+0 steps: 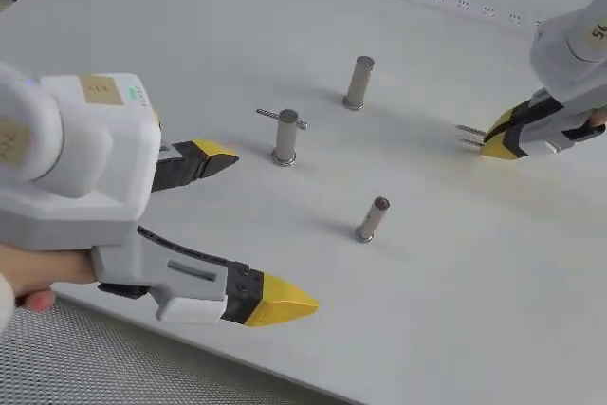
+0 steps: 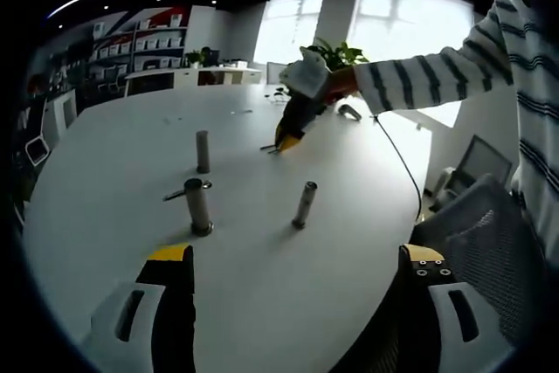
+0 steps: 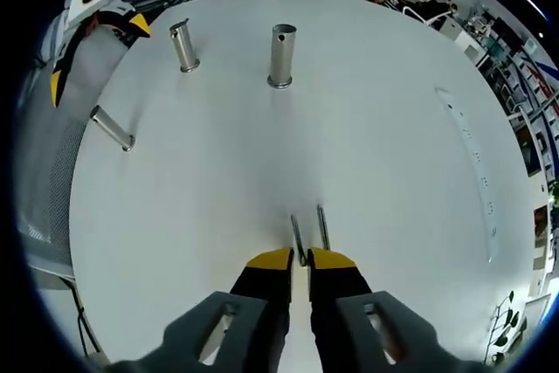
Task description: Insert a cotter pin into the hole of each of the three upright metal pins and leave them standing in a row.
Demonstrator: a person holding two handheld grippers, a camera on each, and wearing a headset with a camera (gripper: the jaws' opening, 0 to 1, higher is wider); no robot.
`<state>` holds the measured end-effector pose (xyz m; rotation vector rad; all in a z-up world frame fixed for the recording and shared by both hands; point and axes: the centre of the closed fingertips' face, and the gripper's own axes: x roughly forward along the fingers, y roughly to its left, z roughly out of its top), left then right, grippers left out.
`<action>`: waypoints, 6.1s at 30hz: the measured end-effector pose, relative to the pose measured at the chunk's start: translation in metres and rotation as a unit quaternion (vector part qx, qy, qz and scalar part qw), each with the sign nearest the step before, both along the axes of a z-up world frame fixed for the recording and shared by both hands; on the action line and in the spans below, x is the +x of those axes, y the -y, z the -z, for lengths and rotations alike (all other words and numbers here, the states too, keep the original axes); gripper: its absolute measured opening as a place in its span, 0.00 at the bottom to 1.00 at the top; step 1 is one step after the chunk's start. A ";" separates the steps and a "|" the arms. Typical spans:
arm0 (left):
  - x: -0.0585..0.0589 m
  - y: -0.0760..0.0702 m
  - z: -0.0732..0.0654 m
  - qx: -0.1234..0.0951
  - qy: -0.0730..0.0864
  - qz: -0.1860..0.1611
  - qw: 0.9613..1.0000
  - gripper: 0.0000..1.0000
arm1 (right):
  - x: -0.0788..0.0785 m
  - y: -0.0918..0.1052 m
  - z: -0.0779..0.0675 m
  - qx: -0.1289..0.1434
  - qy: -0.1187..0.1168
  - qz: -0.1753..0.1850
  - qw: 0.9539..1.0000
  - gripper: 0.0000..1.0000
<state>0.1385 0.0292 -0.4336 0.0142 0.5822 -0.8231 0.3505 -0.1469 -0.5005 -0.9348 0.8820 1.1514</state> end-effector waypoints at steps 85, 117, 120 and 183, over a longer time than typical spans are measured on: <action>0.075 0.056 -0.064 -0.146 0.004 -0.042 0.988 0.22 | -0.116 -0.080 -0.124 0.060 0.274 -0.155 0.947 0.00; 0.066 0.080 -0.047 -0.152 -0.038 -0.015 0.988 0.00 | -0.149 -0.092 -0.105 0.068 0.250 -0.175 0.950 0.00; 0.065 0.081 -0.045 -0.150 -0.038 -0.015 0.988 0.00 | -0.150 -0.096 -0.106 0.074 0.248 -0.175 0.950 0.00; 0.022 0.064 -0.080 -0.090 0.055 0.106 0.989 0.00 | -0.186 -0.110 -0.117 0.301 -0.139 -0.030 0.943 0.20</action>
